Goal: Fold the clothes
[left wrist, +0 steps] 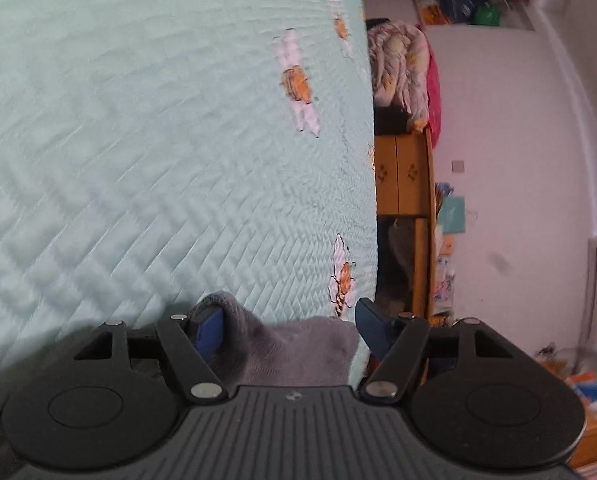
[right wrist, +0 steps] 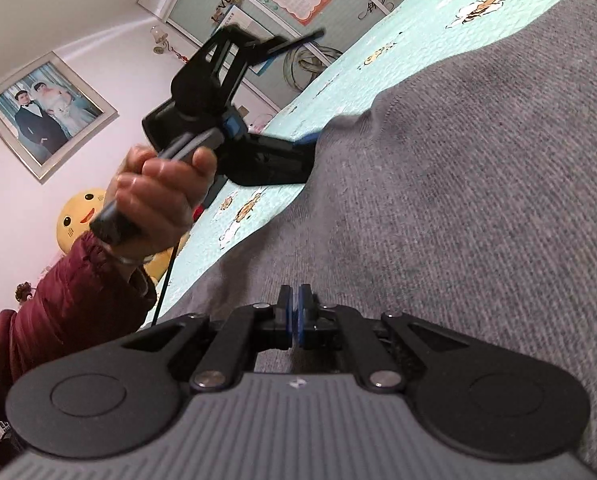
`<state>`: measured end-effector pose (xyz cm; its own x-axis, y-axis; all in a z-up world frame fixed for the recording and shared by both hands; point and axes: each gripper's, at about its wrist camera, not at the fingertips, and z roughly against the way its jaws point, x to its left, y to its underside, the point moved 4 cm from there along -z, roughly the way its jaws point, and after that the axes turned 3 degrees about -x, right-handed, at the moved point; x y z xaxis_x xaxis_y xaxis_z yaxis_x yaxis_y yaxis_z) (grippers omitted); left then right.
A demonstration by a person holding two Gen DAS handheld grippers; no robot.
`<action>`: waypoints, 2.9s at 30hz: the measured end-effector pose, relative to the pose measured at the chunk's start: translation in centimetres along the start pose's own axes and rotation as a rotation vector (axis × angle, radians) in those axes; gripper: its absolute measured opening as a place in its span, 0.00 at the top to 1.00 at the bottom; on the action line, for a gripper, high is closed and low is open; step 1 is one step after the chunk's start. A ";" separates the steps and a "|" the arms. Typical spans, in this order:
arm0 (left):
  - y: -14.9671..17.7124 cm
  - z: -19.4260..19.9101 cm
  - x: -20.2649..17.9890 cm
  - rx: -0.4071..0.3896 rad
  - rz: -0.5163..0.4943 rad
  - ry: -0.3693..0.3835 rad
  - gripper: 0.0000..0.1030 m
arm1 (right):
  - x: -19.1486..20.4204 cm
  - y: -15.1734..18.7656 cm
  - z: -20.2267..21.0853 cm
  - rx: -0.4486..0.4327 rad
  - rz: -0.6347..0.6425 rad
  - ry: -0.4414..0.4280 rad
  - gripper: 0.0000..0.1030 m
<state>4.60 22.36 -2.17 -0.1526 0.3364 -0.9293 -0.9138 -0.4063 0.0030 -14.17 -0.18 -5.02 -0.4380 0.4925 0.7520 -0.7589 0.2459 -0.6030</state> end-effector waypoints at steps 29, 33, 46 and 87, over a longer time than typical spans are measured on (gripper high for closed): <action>1.7 0.8 0.3 0.078 0.008 -0.036 0.22 | -0.2 -0.2 -0.6 0.082 0.075 0.026 1.00; 2.1 -0.3 -0.4 0.128 -0.019 -0.056 0.20 | -0.3 -0.1 -0.5 0.080 0.071 0.020 1.00; -2.0 -3.1 -0.2 0.057 -0.085 -0.127 0.37 | 0.0 0.7 -0.3 0.072 0.074 0.021 1.00; 16.3 13.6 4.3 -0.285 -0.168 -0.285 0.31 | -8.4 -8.0 6.2 -0.248 -0.328 0.245 0.94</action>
<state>-16.04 28.73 -1.11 -0.1452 0.6227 -0.7688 -0.8003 -0.5308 -0.2788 -7.39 -11.44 -4.89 -0.0454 0.5308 0.8463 -0.6873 0.5982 -0.4120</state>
